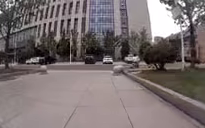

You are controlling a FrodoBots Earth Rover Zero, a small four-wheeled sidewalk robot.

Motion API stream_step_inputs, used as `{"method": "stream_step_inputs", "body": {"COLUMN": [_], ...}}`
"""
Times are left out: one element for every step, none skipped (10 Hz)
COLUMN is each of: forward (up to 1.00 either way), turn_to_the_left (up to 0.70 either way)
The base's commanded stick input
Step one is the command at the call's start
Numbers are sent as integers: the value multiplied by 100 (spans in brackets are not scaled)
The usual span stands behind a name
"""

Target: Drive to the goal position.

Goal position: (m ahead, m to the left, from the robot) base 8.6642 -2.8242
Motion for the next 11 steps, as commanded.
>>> {"method": "stream_step_inputs", "body": {"forward": [70, 70, 70, 70, 70, 70, 70, 70, 70, 70, 70], "turn_to_the_left": [0, 0, 0, 0, 0, 0, 0, 0, 0, 0, 0]}}
